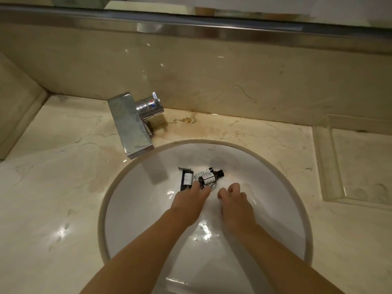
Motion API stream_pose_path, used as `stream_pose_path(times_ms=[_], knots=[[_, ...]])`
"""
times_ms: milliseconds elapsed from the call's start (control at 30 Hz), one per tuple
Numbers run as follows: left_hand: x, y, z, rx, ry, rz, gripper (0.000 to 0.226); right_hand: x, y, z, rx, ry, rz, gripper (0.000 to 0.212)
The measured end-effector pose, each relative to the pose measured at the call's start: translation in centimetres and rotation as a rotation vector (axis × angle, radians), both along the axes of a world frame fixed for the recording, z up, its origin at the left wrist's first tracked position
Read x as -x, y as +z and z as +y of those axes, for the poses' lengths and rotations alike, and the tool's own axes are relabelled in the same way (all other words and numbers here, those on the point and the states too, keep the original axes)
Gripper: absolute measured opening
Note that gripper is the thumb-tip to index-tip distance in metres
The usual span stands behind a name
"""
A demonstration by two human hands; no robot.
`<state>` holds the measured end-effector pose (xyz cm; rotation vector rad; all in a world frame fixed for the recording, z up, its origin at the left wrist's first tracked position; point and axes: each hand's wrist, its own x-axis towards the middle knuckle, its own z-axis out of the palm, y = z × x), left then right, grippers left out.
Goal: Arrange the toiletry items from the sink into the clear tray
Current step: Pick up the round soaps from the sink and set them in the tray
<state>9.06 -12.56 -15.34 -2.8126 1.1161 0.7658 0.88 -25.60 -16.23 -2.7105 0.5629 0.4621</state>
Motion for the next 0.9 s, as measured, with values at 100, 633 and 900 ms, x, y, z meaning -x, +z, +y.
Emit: stream_pose_path(times_ms=[100,633,900], knots=[[-0.2,-0.1,0.1,0.051,0.135,-0.001,0.038,0.3,0.1,-0.4,-0.029,-0.131,-0.047,0.030],[0.6,8.5,2.8,0.829,1.023,1.016,0.029,1.7,7.6,0.7,-1.174,-0.822,-0.222,0.020],[3.4,13.4,6.4,0.817,0.834,1.051,0.034,5.4,13.1,3.5,-1.233,-0.849,-0.339,0.016]])
